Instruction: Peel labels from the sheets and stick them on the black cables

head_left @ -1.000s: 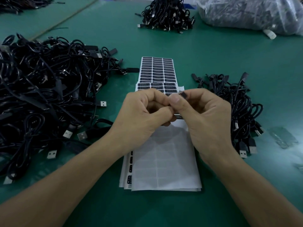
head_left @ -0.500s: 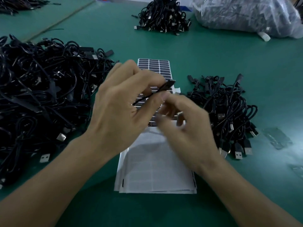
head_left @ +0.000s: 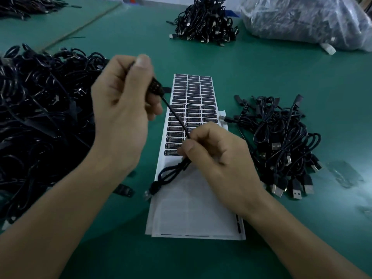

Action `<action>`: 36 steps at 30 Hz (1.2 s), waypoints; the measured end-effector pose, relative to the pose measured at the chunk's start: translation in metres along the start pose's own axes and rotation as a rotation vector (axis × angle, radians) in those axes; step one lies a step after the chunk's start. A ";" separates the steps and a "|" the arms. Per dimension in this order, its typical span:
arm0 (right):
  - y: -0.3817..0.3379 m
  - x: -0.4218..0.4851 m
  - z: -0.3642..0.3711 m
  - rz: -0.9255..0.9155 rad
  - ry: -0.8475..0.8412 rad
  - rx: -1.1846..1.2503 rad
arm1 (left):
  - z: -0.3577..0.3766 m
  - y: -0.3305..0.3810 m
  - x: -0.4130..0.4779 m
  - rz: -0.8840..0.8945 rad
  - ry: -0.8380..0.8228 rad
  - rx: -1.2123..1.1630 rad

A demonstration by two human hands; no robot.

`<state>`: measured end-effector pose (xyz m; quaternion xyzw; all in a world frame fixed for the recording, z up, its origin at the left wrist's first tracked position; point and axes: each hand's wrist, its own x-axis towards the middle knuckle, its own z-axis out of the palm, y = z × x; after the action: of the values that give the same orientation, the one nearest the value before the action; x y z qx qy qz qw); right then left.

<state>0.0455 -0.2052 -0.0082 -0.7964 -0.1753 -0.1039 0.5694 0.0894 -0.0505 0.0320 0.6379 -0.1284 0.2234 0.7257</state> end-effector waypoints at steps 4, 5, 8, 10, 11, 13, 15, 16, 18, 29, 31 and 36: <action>-0.004 0.001 -0.003 -0.024 0.105 0.014 | -0.006 -0.007 0.005 -0.074 0.108 0.074; -0.005 0.001 -0.007 -0.033 0.159 -0.015 | -0.007 -0.009 0.006 -0.091 0.119 0.099; -0.005 0.002 -0.026 -0.068 0.372 -0.216 | -0.013 -0.017 0.009 -0.056 0.076 0.329; -0.005 0.004 -0.039 -0.083 0.454 -0.465 | -0.018 -0.023 0.009 0.005 -0.011 0.652; -0.005 0.005 -0.045 -0.063 0.475 -0.575 | -0.021 -0.025 0.007 0.023 -0.051 0.823; -0.004 0.005 -0.055 0.029 0.520 -0.699 | -0.024 -0.025 0.004 0.053 -0.124 1.111; -0.002 0.006 -0.066 0.112 0.579 -0.743 | -0.026 -0.026 0.004 0.050 -0.189 1.250; 0.000 0.007 -0.071 0.140 0.605 -0.764 | -0.027 -0.027 0.005 0.043 -0.206 1.287; 0.001 0.007 -0.077 0.194 0.630 -0.808 | -0.030 -0.027 0.006 0.031 -0.220 1.336; -0.001 -0.003 -0.018 -0.221 0.203 -0.719 | -0.052 -0.031 0.023 0.222 -0.046 1.597; 0.004 -0.007 -0.014 -0.205 0.099 -0.661 | -0.055 -0.038 0.024 0.182 -0.104 1.654; 0.008 -0.010 -0.013 -0.124 0.003 -0.567 | -0.052 -0.043 0.030 0.109 -0.154 1.655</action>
<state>0.0401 -0.2216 -0.0138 -0.9114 -0.1867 -0.1848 0.3168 0.1314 0.0017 0.0014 0.9717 -0.0028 0.2361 -0.0001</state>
